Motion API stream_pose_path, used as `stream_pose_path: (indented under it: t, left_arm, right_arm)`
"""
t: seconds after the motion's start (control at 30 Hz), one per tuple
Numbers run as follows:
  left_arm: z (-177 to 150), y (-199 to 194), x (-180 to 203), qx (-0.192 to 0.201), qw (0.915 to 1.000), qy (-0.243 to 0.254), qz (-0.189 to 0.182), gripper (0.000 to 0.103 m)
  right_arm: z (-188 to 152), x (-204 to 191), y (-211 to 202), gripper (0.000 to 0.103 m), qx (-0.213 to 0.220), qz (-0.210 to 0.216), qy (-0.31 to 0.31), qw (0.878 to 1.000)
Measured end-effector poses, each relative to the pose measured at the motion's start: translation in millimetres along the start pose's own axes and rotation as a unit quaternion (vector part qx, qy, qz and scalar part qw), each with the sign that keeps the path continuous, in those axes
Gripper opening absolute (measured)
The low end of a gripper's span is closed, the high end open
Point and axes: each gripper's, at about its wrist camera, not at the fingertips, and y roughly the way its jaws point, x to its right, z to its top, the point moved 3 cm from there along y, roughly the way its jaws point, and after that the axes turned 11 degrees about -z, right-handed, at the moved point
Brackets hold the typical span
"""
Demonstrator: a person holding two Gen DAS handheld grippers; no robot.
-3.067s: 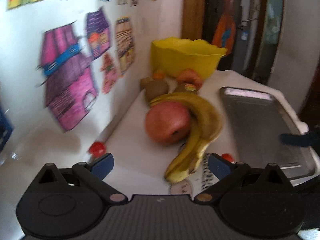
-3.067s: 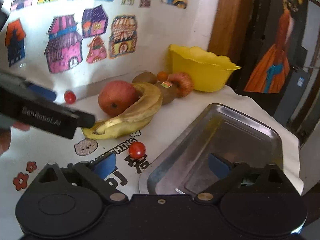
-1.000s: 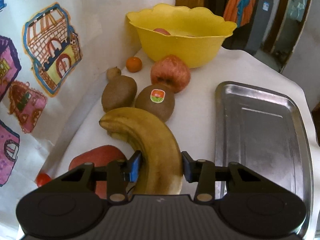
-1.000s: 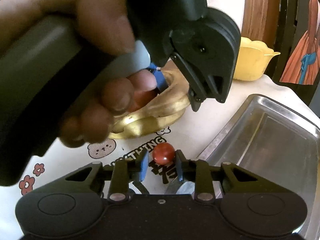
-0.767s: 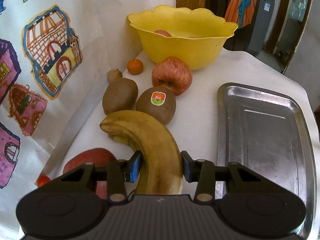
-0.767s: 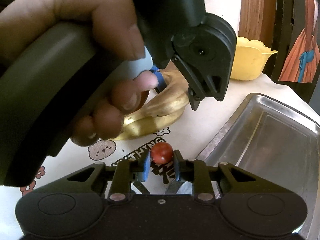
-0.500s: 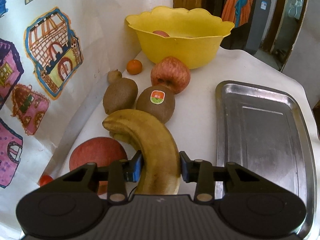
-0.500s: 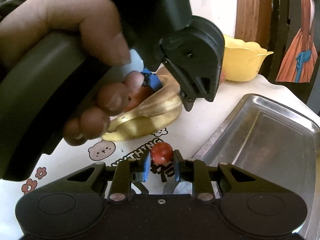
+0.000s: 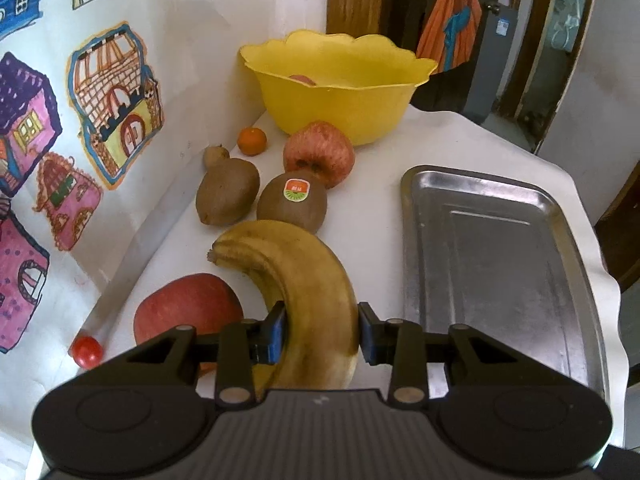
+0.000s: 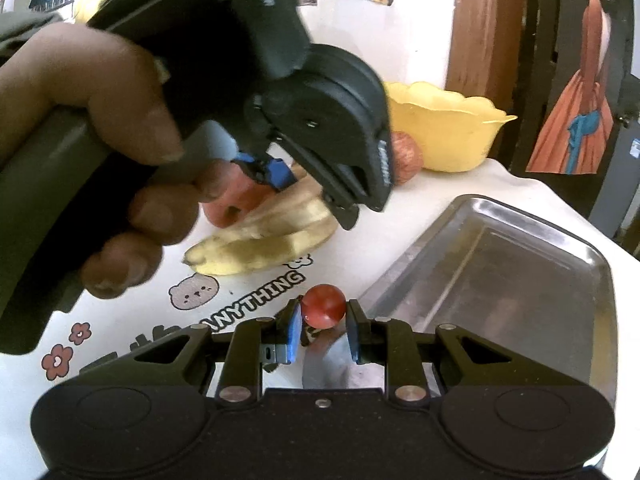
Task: Organize fruits
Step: 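Carry the tomato and banana onto the metal tray and open both tools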
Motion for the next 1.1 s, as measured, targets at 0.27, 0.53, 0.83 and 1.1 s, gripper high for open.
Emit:
stream_pose_path:
  t: [0.27,0.53,0.83,1.1]
  left_arm:
    - [-8,-3,18,0.006,0.9999,0.012,-0.001,0.039]
    - [-9,-2,42,0.017,0.9996,0.018,-0.011,0.039]
    - [-15,16,83,0.007,0.9989,0.031,-0.034,0.039]
    - [-13,32,120,0.017,0.9981,0.057,-0.017,0.039]
  right_arm:
    - [-6,23,-10,0.025,0.004,-0.037,0.017,0.999]
    - [-17,64,-14,0.025,-0.001,-0.083,0.036,0.996]
    - [-29,100,-9,0.025,-0.007,-0.099,0.043,0.994]
    - [-39,130,-5,0.025,-0.008,-0.09,0.041,0.995]
